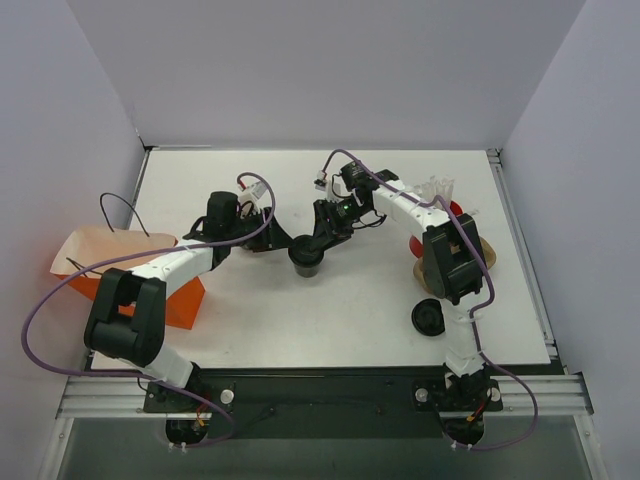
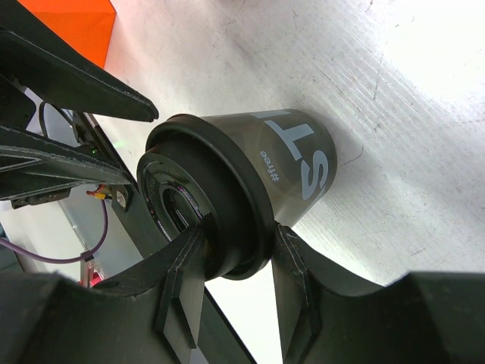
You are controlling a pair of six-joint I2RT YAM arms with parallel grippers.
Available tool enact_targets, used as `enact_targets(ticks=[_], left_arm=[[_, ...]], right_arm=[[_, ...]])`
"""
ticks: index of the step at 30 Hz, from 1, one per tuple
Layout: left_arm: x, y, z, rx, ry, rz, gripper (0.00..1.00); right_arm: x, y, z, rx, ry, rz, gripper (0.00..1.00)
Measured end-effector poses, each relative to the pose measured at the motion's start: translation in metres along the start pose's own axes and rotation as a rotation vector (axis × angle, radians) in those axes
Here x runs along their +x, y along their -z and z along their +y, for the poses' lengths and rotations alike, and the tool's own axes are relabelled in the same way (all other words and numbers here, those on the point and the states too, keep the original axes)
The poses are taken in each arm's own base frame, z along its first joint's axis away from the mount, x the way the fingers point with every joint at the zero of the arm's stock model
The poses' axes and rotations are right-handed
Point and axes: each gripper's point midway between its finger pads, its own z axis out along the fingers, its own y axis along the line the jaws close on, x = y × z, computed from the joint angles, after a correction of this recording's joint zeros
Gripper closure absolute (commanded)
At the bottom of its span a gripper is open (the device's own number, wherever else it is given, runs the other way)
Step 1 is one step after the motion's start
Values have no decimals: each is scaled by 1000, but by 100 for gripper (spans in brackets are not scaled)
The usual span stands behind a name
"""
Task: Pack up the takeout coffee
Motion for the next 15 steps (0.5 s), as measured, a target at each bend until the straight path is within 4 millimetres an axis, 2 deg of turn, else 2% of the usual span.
enact_targets(ticks=[15], left_arm=[[-1,-1,9,-41,-2,-19,53]], right_arm=[[0,0,0,0,-1,0,74]])
